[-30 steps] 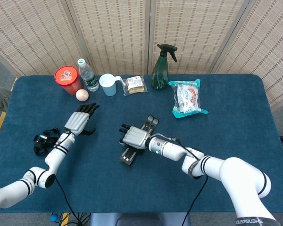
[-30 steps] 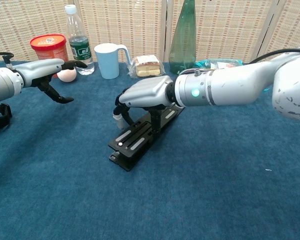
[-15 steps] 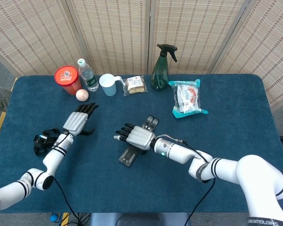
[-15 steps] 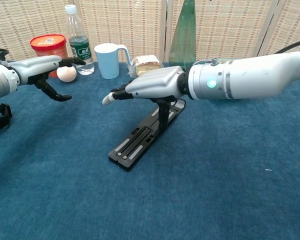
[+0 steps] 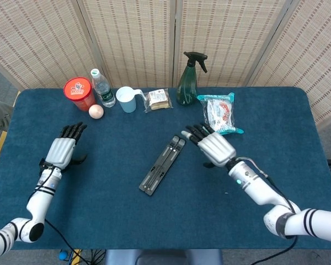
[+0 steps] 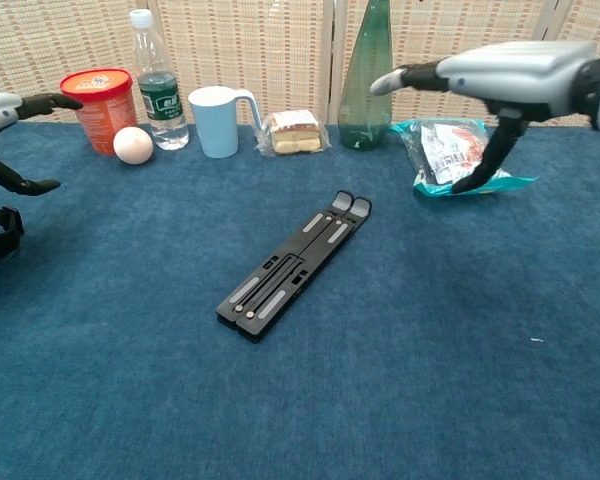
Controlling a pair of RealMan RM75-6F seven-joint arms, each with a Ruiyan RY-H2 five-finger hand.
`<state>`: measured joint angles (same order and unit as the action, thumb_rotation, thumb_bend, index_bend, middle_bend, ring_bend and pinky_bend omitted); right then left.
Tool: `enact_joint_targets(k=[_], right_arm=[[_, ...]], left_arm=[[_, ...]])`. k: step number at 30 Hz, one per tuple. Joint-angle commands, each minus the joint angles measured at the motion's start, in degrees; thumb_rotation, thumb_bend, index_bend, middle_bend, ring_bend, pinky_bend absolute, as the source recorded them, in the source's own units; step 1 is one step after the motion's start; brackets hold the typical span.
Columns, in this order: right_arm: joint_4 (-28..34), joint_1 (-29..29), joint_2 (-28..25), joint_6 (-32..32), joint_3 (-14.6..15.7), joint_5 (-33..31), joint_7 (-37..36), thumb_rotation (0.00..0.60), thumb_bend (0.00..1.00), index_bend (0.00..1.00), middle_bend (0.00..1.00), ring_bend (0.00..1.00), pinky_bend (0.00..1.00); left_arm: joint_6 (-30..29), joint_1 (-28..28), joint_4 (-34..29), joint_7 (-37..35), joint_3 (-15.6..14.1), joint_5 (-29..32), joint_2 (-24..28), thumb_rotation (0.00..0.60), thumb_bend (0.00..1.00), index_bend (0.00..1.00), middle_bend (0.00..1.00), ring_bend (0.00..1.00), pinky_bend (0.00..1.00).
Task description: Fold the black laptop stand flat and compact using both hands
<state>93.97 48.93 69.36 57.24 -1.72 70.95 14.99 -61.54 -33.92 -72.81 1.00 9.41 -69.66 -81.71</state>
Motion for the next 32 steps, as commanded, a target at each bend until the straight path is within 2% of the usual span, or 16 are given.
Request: enact_joint_targets(k=[1, 8, 16, 23, 32], right_arm=[[6.1, -8.1, -5.7, 9.8, 1.4, -2.8, 4.6, 0.6, 0.04, 0.0, 0.0, 0.0, 0.0], [8.3, -20.1, -9.0, 22.8, 5.3, 0.0, 5.9, 0.6, 0.04, 0.0, 0.02, 0.0, 0.0], [9.9, -29.6, -11.0, 31.8, 6.4, 1.6, 5.0, 0.6, 0.04, 0.0, 0.04, 0.0, 0.0], [10.9, -35.1, -11.2, 34.2, 6.7, 1.9, 4.6, 0.6, 0.04, 0.0, 0.04, 0.0, 0.0], [11.1, -38.0, -10.6, 34.7, 5.2, 2.9, 5.1, 0.6, 0.04, 0.0, 0.04, 0.0, 0.0]], left_arm=[[-3.0, 2.6, -3.2, 1.8, -1.0, 0.2, 2.6, 0.6, 0.27, 0.0, 0.0, 0.0, 0.0], [-12.0, 8.5, -10.8, 5.3, -2.6, -2.2, 7.0, 0.6, 0.27, 0.0, 0.0, 0.0, 0.0], [-22.1, 14.9, -17.4, 10.2, -4.3, -5.1, 9.7, 0.6, 0.27, 0.0, 0.0, 0.0, 0.0], [-26.8, 19.4, -23.6, 14.4, -6.5, -7.2, 11.3, 0.6, 0.27, 0.0, 0.0, 0.0, 0.0], [-27.3, 21.4, -26.2, 15.4, -6.9, -8.4, 12.0, 0.6, 0.27, 0.0, 0.0, 0.0, 0.0]])
